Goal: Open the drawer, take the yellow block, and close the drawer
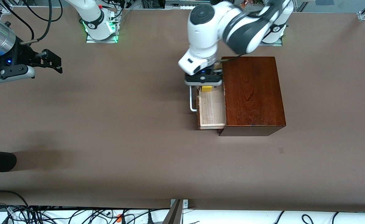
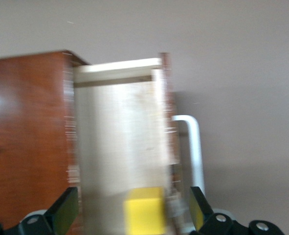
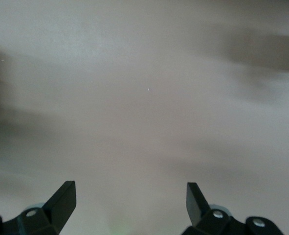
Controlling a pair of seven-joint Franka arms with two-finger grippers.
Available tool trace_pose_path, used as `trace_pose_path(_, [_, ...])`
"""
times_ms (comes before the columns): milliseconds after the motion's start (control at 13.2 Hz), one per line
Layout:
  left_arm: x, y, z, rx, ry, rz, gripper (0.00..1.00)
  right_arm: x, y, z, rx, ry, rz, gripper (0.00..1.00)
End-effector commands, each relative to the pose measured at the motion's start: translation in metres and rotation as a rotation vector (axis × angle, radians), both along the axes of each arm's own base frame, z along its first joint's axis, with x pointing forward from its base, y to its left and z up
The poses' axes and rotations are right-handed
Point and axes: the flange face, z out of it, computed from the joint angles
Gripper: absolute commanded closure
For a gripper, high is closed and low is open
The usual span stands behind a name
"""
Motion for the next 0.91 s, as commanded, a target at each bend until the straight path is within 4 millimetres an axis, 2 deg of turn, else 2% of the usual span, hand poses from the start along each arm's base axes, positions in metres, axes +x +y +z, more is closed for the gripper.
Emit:
trace_pose_path(0, [0.010,0.064,0.035,0.074,0.058,-0.076,0.00,0.002,0.007,-0.003,-0.003,0.017,0.008,0.00])
trace_pose_path(152, [0.026,0.114,0.052,0.038,0.127,-0.080,0.00,0.003,0.024,-0.012,-0.009,0.034,0.040,0.00])
trace_pose_path(228, [0.034,0.139,0.063,0.002,0.147,-0.074,0.00,0.003,0.047,-0.024,-0.018,0.054,0.081,0.00])
trace_pose_path(380, [0.052,0.196,0.082,-0.057,0.151,-0.050,0.00,-0.008,0.089,-0.022,-0.026,0.048,0.156,0.00])
trace_pose_path(532, [0.063,0.247,0.099,-0.074,0.134,-0.057,0.00,-0.017,0.121,-0.021,-0.014,0.040,0.214,0.00])
trace_pose_path(684, [0.070,0.295,0.104,-0.074,0.155,-0.070,0.00,-0.037,0.187,-0.031,-0.016,0.027,0.356,0.00])
trace_pose_path(760, [0.072,0.316,0.106,-0.077,0.156,-0.053,0.00,-0.045,0.227,-0.045,-0.014,0.010,0.437,0.00])
trace_pose_path(836, [0.070,0.327,0.107,-0.074,0.162,-0.038,0.00,-0.052,0.257,-0.052,-0.007,-0.020,0.506,0.00])
